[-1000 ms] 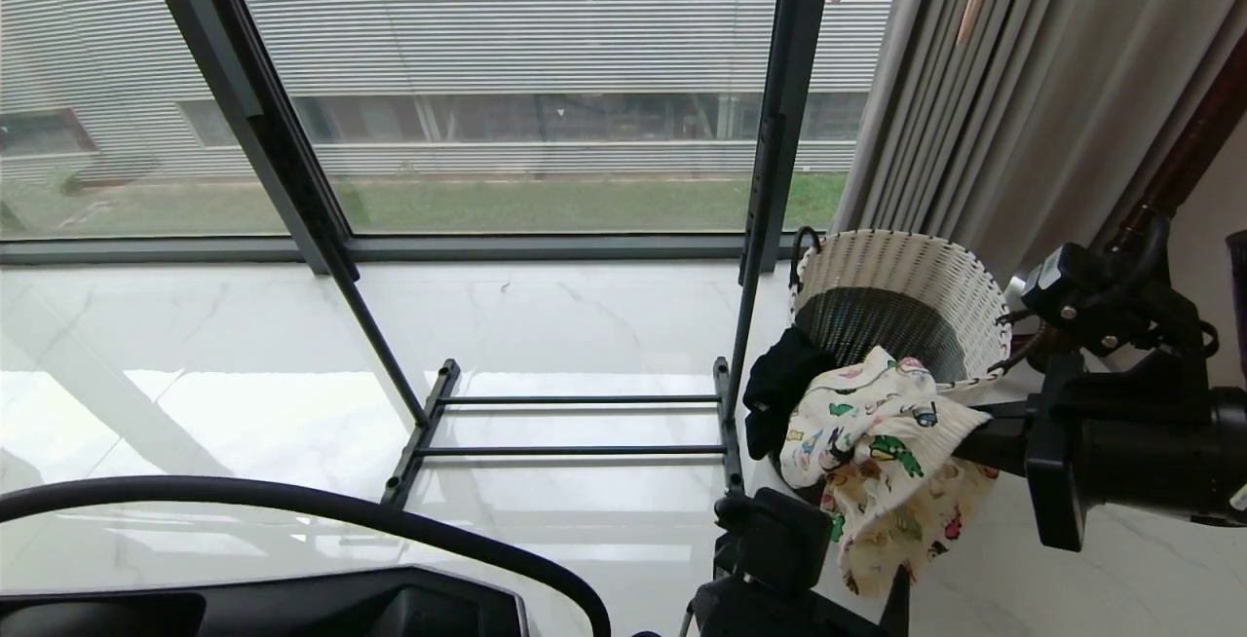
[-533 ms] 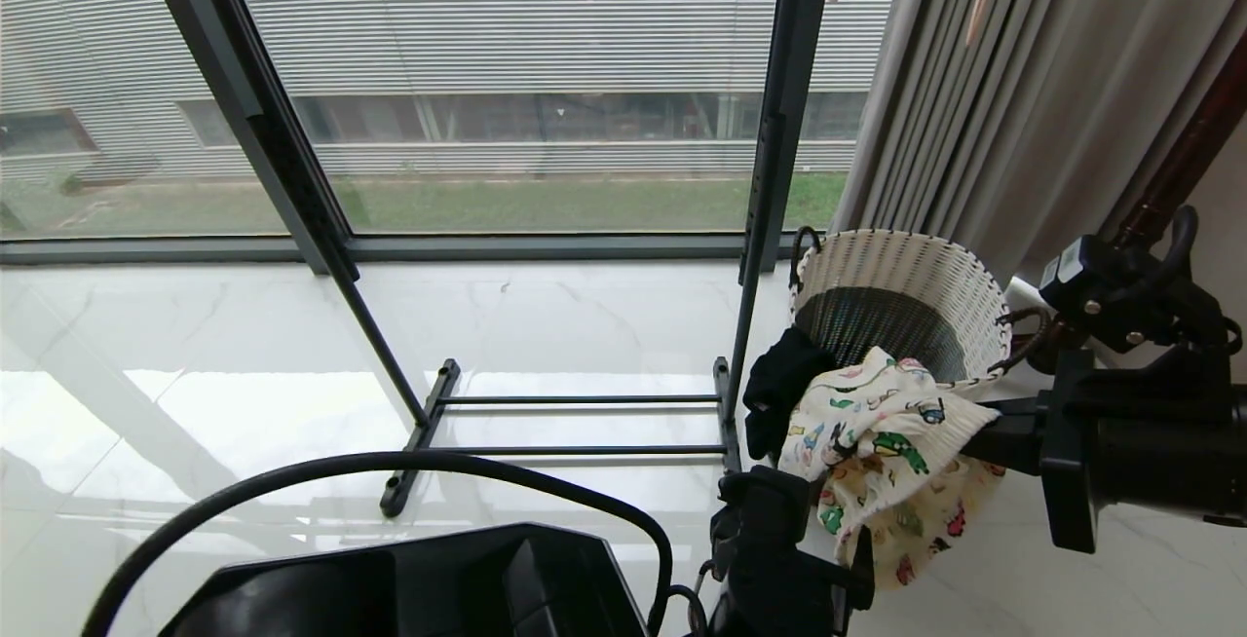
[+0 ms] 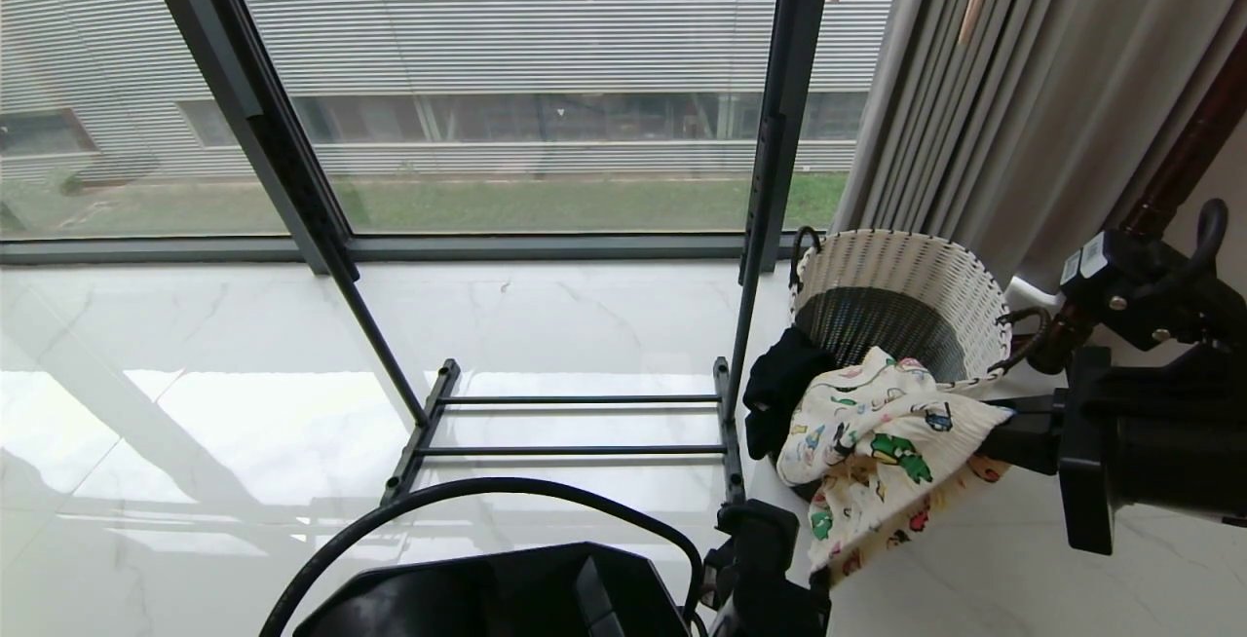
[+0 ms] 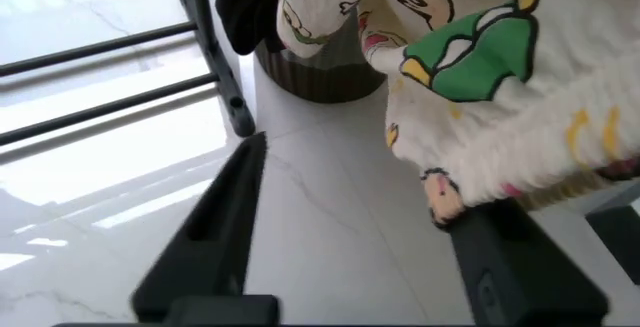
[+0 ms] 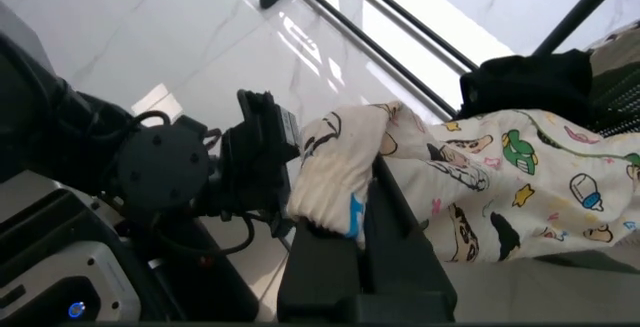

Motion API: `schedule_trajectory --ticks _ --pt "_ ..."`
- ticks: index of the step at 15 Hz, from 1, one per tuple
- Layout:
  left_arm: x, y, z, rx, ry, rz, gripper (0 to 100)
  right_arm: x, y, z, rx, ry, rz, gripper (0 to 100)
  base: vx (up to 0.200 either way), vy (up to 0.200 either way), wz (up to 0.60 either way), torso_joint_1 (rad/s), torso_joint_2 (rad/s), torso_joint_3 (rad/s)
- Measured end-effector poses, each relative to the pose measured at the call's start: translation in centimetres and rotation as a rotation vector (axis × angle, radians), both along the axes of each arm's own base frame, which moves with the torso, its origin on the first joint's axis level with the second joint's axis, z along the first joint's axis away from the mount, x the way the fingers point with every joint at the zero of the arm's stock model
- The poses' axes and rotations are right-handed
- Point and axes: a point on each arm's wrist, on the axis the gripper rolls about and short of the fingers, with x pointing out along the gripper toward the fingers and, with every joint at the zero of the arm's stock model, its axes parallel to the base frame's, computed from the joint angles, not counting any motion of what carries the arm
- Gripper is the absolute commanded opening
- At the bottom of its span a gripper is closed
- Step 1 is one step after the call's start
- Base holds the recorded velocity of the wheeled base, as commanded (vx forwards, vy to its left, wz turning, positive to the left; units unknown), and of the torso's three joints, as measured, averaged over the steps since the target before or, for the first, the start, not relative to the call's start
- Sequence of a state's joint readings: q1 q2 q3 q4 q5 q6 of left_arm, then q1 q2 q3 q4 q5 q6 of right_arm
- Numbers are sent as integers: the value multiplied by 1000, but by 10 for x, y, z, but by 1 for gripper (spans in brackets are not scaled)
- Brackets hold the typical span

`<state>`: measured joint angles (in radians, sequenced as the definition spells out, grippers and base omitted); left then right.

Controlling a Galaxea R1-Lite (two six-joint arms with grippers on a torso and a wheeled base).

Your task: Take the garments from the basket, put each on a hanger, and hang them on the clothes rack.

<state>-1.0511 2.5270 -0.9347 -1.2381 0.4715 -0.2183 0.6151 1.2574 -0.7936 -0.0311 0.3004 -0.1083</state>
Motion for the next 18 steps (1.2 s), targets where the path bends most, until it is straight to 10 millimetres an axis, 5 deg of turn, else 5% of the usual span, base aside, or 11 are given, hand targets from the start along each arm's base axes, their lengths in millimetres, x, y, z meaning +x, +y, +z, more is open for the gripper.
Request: schedule_trajectory --ticks 3,6,13,15,18 --pt "-6 3 2 11 6 -10 0 0 0 -1 -2 0 -3 0 0 0 0 0 0 0" --pt "-28 4 27 -59 27 -38 0 0 -2 -3 -11 7 -16 0 0 0 0 0 0 0" --pt "-138 22 116 -225 44 -301 0 -6 -5 -8 -16 17 -6 0 0 0 0 0 0 0" --pt "-136 38 118 -192 31 -274 0 -5 -2 -12 -27 31 6 0 0 0 0 0 0 0" --pt "-100 72 108 -25 -42 -117 0 -1 2 -24 -60 73 3 0 0 0 0 0 0 0"
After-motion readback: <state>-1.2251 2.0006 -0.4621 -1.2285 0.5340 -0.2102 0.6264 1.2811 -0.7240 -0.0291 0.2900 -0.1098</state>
